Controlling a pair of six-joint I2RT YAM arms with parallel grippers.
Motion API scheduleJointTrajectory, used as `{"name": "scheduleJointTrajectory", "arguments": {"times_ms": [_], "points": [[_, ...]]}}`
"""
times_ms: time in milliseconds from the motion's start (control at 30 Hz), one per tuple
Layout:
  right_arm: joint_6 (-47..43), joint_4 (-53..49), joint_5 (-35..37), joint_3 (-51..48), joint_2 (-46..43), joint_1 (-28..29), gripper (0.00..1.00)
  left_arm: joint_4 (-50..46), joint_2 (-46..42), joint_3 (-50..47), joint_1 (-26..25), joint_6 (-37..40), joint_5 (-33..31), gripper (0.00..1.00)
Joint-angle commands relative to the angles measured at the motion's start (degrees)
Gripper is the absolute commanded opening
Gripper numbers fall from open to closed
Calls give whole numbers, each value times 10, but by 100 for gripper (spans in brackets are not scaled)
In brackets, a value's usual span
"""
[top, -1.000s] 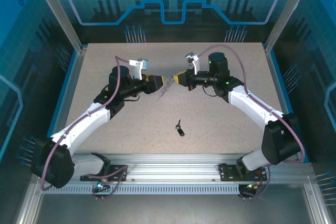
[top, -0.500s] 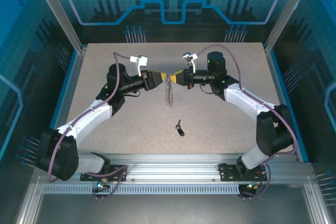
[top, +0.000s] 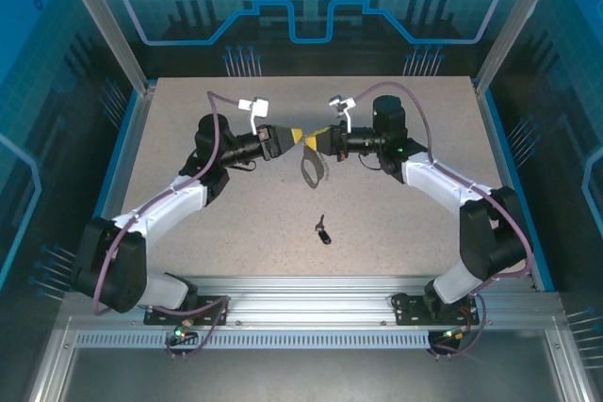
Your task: Put the keys on the keyring
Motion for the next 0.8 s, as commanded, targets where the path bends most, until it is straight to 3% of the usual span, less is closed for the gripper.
{"name": "scheduleJointTrajectory", "arguments": {"times_ms": [0,400,767], "points": [[6,24,0,-3,-25,-3,0,25,9,-7,-9,-7,18,36],[4,21,12,-16,-49,-3,0,31,12,-21,-9,1,6,37],[10,25,13,-14,-44,-2,0,57,17,-22,-15,-13,21,28]]}}
